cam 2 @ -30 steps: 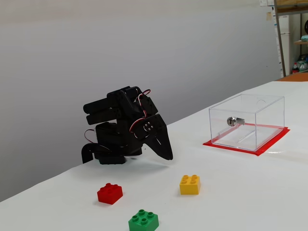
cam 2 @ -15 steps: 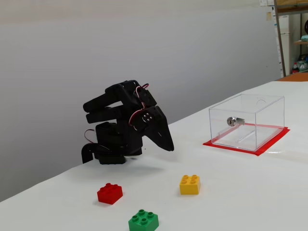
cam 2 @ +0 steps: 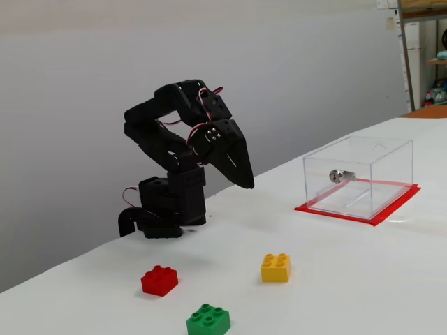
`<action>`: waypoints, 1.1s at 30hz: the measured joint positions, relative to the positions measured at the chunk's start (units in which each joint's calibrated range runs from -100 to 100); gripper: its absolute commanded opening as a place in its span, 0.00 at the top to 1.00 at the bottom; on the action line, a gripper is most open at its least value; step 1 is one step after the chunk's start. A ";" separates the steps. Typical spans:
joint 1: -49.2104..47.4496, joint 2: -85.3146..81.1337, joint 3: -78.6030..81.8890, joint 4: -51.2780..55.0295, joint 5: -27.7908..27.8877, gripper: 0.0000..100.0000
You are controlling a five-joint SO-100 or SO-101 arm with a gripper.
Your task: Pick the green lego brick and place it into the transparent box
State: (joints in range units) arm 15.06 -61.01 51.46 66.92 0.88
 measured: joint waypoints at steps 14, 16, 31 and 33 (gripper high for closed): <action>14.00 29.09 -30.98 -4.11 0.00 0.99; 15.38 32.30 -33.80 -5.06 0.00 0.98; 23.93 49.73 -41.39 -14.14 16.90 0.99; 24.68 51.67 -41.39 -16.28 18.56 0.99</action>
State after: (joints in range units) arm 39.74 -9.34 10.06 50.64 19.44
